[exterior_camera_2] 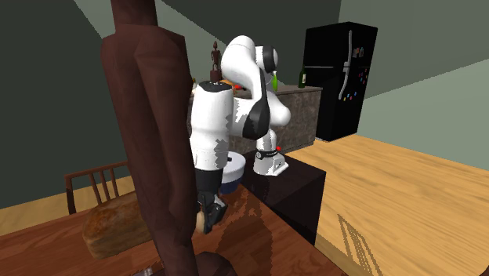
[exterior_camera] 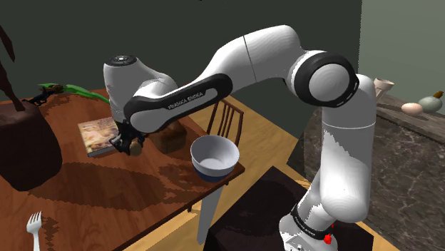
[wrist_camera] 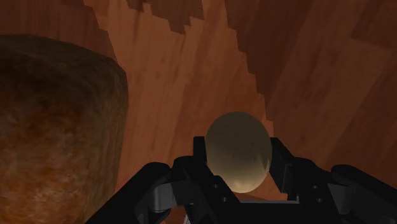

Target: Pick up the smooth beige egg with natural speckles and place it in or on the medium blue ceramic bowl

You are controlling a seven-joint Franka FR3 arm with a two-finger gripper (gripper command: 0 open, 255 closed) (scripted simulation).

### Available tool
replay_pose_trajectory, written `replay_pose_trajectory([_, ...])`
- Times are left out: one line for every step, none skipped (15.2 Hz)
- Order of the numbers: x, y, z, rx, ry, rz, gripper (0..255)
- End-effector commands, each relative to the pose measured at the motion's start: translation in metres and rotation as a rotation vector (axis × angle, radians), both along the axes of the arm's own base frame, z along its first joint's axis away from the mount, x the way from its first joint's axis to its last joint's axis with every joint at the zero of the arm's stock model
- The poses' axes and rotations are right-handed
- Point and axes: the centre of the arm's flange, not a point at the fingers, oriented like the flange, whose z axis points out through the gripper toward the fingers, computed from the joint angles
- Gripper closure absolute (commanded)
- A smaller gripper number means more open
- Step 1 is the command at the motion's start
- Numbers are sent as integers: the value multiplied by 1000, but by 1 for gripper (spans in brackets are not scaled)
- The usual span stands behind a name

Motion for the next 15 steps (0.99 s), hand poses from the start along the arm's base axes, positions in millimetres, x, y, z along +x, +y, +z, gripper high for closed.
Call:
replay_pose_trajectory([0, -1, 10, 0, 0, 0, 255])
replay_pose_trajectory([0, -1, 16, 0, 0, 0, 255])
replay_pose_trajectory([0, -1, 21, 0, 0, 0, 255])
replay_pose_trajectory([0, -1, 26, 0, 0, 0, 255])
replay_pose_trajectory([0, -1, 31, 0, 0, 0, 255])
replay_pose_trajectory([0, -1, 37, 0, 0, 0, 255])
replay_pose_trajectory([0, -1, 42, 0, 0, 0, 255])
replay_pose_trajectory([0, -1, 47, 0, 0, 0, 255])
replay_pose_trajectory([0, -1, 53, 0, 0, 0, 255])
replay_pose_trajectory([0, -1, 58, 0, 0, 0, 255])
replay_pose_trajectory([0, -1, 63, 0, 0, 0, 255])
replay_pose_trajectory([0, -1, 68, 0, 0, 0, 255])
replay_pose_trajectory([0, -1, 74, 0, 0, 0, 255])
replay_pose_trajectory([0, -1, 79, 0, 0, 0, 255])
replay_pose_trajectory([0, -1, 84, 0, 0, 0, 255])
